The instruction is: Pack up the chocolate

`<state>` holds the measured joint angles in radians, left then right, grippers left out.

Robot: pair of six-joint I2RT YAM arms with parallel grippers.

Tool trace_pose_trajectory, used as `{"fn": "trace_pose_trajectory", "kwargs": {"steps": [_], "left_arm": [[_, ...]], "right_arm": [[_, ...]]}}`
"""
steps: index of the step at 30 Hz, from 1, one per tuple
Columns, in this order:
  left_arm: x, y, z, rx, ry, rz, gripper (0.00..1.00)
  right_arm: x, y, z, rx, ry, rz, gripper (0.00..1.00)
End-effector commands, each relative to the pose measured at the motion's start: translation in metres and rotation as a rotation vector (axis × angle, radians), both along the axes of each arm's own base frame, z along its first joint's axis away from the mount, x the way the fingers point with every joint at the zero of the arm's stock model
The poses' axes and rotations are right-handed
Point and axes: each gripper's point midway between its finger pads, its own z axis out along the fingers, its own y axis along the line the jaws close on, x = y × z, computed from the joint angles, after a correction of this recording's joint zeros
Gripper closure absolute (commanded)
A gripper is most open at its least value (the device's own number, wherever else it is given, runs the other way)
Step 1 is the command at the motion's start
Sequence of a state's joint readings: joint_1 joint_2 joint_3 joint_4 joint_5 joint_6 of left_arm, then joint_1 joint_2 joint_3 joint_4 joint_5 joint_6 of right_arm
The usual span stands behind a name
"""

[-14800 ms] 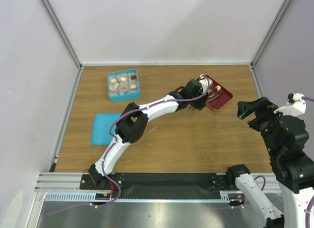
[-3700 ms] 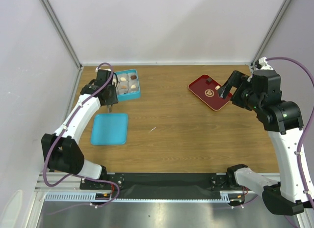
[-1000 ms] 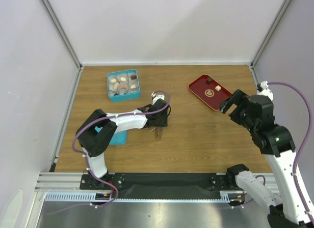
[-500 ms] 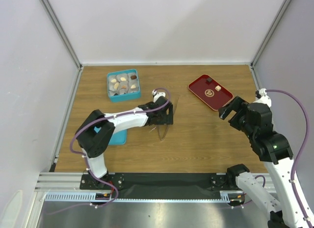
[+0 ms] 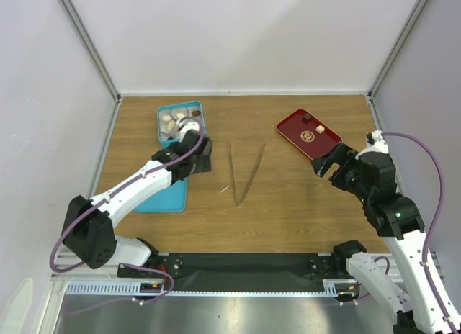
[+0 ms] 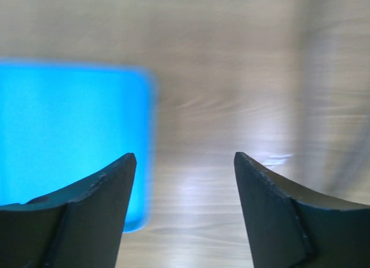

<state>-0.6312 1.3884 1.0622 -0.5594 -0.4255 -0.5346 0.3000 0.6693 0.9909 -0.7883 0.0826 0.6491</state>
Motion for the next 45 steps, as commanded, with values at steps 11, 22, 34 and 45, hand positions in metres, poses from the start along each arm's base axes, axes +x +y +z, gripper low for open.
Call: {"fn": "trace_pose_trajectory", "kwargs": {"steps": [11,22,34,45], "left_arm": [[-0.033,0.059,-0.102,0.119,0.289,0.063,0.35],[-0.034,0.048,-0.133,0.096,0.372,0.033,0.53],[-0.011,0.025,-0.082,-0.037,0.338,-0.023,1.0],[0.0,0.013,0.053,-0.305,0.108,-0.088,1.0]], "right_arm": [[-0.001,0.022,0.013,0.076,-0.091,0.105,0.07],[0.001,0.028,0.013,0.123,-0.118,0.117,0.07],[0.039,0.07,0.044,0.158,-0.172,0.195,0.08],[0.051,0.161,0.063,0.151,-0.325,0.525,0.06]]}}
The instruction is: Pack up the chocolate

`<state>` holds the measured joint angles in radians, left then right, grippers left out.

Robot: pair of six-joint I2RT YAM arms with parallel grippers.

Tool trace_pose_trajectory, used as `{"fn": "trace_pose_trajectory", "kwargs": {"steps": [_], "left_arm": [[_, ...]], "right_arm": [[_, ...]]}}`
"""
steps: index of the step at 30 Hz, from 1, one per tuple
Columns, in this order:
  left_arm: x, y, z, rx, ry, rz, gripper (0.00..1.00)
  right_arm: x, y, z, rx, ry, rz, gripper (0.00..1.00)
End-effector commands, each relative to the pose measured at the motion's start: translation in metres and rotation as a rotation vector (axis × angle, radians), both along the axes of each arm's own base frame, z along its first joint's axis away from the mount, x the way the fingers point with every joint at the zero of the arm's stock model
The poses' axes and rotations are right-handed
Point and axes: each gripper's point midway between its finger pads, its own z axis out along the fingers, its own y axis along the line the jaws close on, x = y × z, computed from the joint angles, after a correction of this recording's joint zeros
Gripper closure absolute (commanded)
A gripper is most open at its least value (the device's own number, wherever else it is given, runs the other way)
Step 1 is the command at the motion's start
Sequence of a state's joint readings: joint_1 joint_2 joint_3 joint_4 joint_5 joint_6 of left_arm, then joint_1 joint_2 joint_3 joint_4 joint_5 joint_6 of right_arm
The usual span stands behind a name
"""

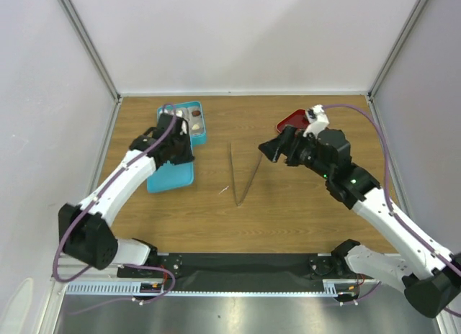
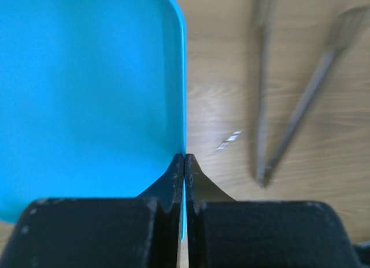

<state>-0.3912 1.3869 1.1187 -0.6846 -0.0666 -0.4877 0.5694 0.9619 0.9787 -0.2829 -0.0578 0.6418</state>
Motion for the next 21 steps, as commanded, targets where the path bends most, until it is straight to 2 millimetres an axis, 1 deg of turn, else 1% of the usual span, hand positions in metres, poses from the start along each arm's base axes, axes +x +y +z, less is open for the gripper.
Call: {"fn": "trace_pose_trajectory", "kwargs": {"steps": [1,2,3,4,5,6,7,8,9,10,11,12,13,15,16,17,18,19,20,21], "left_arm": [[0.002,-0.017,0.065,-0.15,-0.108,-0.07,1.0],[0.001,-0.023,0.075,-0.182,-0.13,-0.098,1.0],[-0.004,-0.034,0.096,-0.247,-0.169,-0.145,1.0],[-0.003,-0.04,0.11,-0.291,-0.211,-0.171,0.99],[-0.005,-0.046,0.121,-0.328,-0.236,-0.195,1.0],[-0.008,-0.052,0.134,-0.368,-0.262,-0.22,1.0],[-0.017,-0.066,0.153,-0.456,-0.29,-0.296,1.0],[-0.022,-0.074,0.162,-0.504,-0.299,-0.338,1.0],[-0.028,-0.081,0.168,-0.552,-0.297,-0.378,1.0],[-0.038,-0.091,0.184,-0.63,-0.309,-0.432,1.0],[-0.044,-0.096,0.193,-0.682,-0.322,-0.468,1.0],[-0.051,-0.101,0.189,-0.726,-0.31,-0.493,1.0],[-0.06,-0.108,0.209,-0.802,-0.35,-0.555,1.0],[-0.064,-0.11,0.21,-0.829,-0.338,-0.574,1.0],[-0.066,-0.112,0.205,-0.823,-0.318,-0.592,1.0],[-0.067,-0.112,0.202,-0.819,-0.301,-0.599,1.0],[-0.071,-0.113,0.196,-0.822,-0.278,-0.616,1.0],[-0.075,-0.115,0.193,-0.836,-0.265,-0.637,1.0],[-0.087,-0.118,0.193,-0.874,-0.233,-0.694,1.0],[-0.092,-0.121,0.185,-0.896,-0.211,-0.712,1.0]], "right_arm": [[0.009,0.035,0.035,0.054,-0.161,0.137,0.05],[0.006,0.044,0.046,0.075,-0.189,0.193,0.05],[0.005,0.05,0.051,0.081,-0.218,0.238,0.03],[0.003,0.063,0.064,0.123,-0.272,0.334,0.03],[0.004,0.067,0.075,0.146,-0.303,0.385,0.02],[0.014,0.061,0.084,0.163,-0.329,0.405,0.02],[0.007,0.065,0.096,0.199,-0.357,0.5,0.02],[0.019,0.067,0.089,0.199,-0.336,0.519,0.02],[0.029,0.058,0.102,0.198,-0.368,0.509,0.02],[0.031,0.057,0.103,0.201,-0.377,0.534,0.02],[0.034,0.056,0.101,0.205,-0.387,0.547,0.02],[0.034,0.054,0.103,0.209,-0.413,0.568,0.01],[0.033,0.05,0.107,0.202,-0.466,0.607,0.01],[0.039,0.045,0.102,0.172,-0.498,0.648,0.01],[0.037,0.045,0.104,0.114,-0.57,0.706,0.02],[0.041,0.045,0.1,0.078,-0.608,0.723,0.03],[0.047,0.045,0.093,0.041,-0.624,0.731,0.04],[0.045,0.045,0.087,0.01,-0.667,0.766,0.04],[0.045,0.046,0.082,-0.049,-0.754,0.794,0.04],[0.042,0.046,0.079,-0.077,-0.805,0.821,0.03]]}}
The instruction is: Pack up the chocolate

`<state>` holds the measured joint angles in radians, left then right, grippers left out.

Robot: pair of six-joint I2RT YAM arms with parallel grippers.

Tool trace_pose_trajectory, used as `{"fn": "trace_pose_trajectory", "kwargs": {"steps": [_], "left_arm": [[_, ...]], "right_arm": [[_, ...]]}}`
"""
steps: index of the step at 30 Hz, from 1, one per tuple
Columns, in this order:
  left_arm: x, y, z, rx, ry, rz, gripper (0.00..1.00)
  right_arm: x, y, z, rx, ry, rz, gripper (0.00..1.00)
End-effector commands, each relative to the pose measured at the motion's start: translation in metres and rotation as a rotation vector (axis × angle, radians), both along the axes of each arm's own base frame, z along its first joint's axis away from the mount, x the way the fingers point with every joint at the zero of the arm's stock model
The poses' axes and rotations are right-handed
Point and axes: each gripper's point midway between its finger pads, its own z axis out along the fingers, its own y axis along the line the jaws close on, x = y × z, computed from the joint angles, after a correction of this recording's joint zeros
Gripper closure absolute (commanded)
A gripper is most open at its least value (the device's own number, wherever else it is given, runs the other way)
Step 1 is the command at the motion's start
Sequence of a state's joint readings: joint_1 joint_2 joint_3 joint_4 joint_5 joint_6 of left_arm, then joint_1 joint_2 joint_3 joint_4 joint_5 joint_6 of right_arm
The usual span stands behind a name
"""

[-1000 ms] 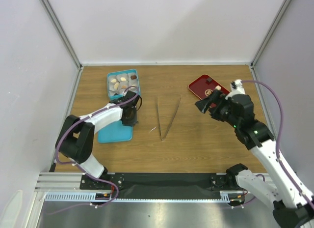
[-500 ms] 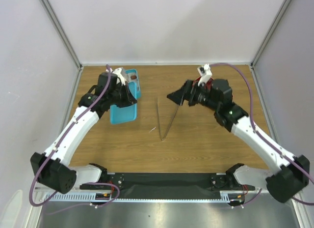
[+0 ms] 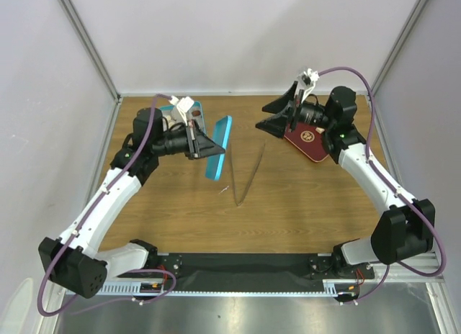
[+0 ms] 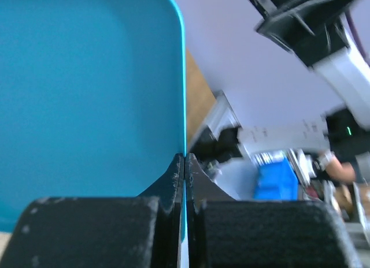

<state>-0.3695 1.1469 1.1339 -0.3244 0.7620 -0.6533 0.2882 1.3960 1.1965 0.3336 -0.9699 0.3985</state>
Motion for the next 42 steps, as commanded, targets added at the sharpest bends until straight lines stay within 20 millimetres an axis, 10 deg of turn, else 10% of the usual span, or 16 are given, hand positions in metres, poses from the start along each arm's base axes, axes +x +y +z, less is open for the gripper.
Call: {"fn": "trace_pose_trajectory", "kwargs": {"steps": [1,14,31,42], "left_arm": [[-0.034,-0.013,0.004,-0.096,0.001,-0.205,1.0],[-0.075,-0.021,-0.028,0.043,0.011,-0.363,1.0],[-0.095,-0.02,-0.017,0.009,-0.04,-0.474,1.0],[-0.088,-0.023,-0.023,0.038,-0.056,-0.509,1.0]], "right_arm": [[-0.025,0.007,0.004,-0.082,-0.373,0.187,0.03],[-0.046,0.001,-0.047,-0.173,-0.773,0.453,0.06],[-0.079,0.062,-0.089,-0.124,-0.779,0.665,0.17],[-0.086,0.057,-0.109,-0.09,-0.75,0.725,0.71]]}}
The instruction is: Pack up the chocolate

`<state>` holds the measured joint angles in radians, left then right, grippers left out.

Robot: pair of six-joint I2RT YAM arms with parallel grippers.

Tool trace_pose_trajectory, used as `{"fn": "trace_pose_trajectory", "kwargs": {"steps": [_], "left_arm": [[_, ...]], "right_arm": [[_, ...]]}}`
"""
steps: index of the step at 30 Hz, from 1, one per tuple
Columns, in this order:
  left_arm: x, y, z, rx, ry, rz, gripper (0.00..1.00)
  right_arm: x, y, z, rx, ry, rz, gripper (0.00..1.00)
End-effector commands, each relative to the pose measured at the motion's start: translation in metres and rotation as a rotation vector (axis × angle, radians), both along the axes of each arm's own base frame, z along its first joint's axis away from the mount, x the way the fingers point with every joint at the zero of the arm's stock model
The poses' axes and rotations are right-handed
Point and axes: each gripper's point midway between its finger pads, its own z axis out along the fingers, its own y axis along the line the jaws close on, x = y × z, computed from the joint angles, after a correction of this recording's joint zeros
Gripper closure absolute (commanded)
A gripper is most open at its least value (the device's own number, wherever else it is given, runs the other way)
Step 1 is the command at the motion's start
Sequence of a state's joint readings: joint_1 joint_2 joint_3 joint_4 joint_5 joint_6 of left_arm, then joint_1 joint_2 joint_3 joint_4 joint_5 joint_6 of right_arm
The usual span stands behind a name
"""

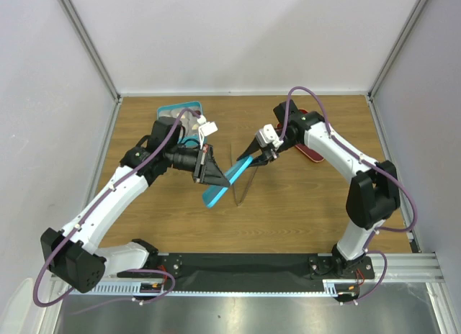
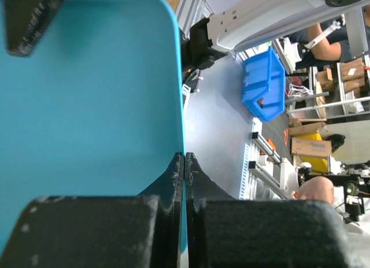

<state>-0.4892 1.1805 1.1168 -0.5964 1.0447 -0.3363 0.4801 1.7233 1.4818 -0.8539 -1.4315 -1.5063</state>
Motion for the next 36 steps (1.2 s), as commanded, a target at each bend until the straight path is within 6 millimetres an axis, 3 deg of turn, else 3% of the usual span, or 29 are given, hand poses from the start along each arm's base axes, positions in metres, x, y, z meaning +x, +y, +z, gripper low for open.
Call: {"fn": "trace_pose_trajectory", "kwargs": {"steps": [1,3,5,6,7,8,10,11,13,14,16,18,19,21,22,24,26,29,32,36], "left_arm": [[0.004,-0.005,0.017,-0.044,-0.097,-0.044,1.0],[0.012,-0.004,0.018,-0.029,-0.122,-0.026,1.0],[0.041,0.006,0.015,0.051,-0.145,0.104,0.93],[0.053,0.011,0.013,0.073,-0.137,0.151,0.82],[0.065,0.016,0.015,0.088,-0.138,0.2,0.63],[0.088,0.029,0.022,0.12,-0.161,0.314,0.59],[0.111,0.04,0.034,0.143,-0.211,0.425,0.51],[0.126,0.047,0.054,0.146,-0.274,0.502,0.36],[0.158,0.072,0.071,0.211,-0.353,0.725,0.24],[0.17,0.083,0.092,0.201,-0.386,0.827,0.23],[0.2,0.129,0.105,0.263,-0.416,1.088,0.21],[0.215,0.16,0.118,0.258,-0.414,1.24,0.21],[0.226,0.182,0.115,0.269,-0.397,1.304,0.2],[0.241,0.207,0.106,0.272,-0.363,1.384,0.2],[0.249,0.227,0.097,0.277,-0.332,1.426,0.21],[0.27,0.245,0.066,0.287,-0.26,1.451,0.22],[0.282,0.243,0.047,0.239,-0.23,1.37,0.25],[0.282,0.21,0.041,0.152,-0.28,1.173,0.27],[0.273,0.213,0.03,0.202,-0.273,1.188,0.27],[0.252,0.206,0.047,0.157,-0.33,1.172,0.26]], "right_arm": [[-0.005,-0.003,0.019,0.102,-0.091,0.05,0.75],[-0.012,-0.009,0.009,0.061,0.011,0.05,0.86],[-0.009,-0.008,0.016,0.058,0.013,0.05,0.99],[-0.01,-0.007,0.015,0.058,0.01,0.054,1.0],[-0.01,-0.007,0.016,0.063,0.01,0.055,1.0],[-0.01,-0.005,0.02,0.062,0.025,0.055,1.0],[-0.009,-0.003,0.026,0.079,0.043,0.052,1.0],[-0.006,-0.003,0.033,0.095,0.039,0.047,1.0],[-0.002,-0.002,0.051,0.19,0.058,0.032,1.0],[0.001,-0.002,0.059,0.209,0.036,0.031,1.0],[0.004,0.002,0.062,0.205,0.045,0.038,1.0],[0.002,0.009,0.073,0.213,0.034,0.059,1.0],[0.004,0.011,0.072,0.203,0.05,0.064,1.0],[0.004,0.016,0.076,0.204,0.05,0.075,1.0],[0.007,0.017,0.087,0.213,0.031,0.08,1.0],[0.012,0.022,0.092,0.214,0.029,0.088,1.0],[0.009,0.024,0.117,0.247,-0.044,0.105,1.0],[-0.008,0.028,0.15,0.32,-0.187,0.146,1.0],[-0.023,0.03,0.175,0.381,-0.296,0.178,1.0],[-0.039,0.022,0.21,0.495,-0.513,0.193,1.0]]}}
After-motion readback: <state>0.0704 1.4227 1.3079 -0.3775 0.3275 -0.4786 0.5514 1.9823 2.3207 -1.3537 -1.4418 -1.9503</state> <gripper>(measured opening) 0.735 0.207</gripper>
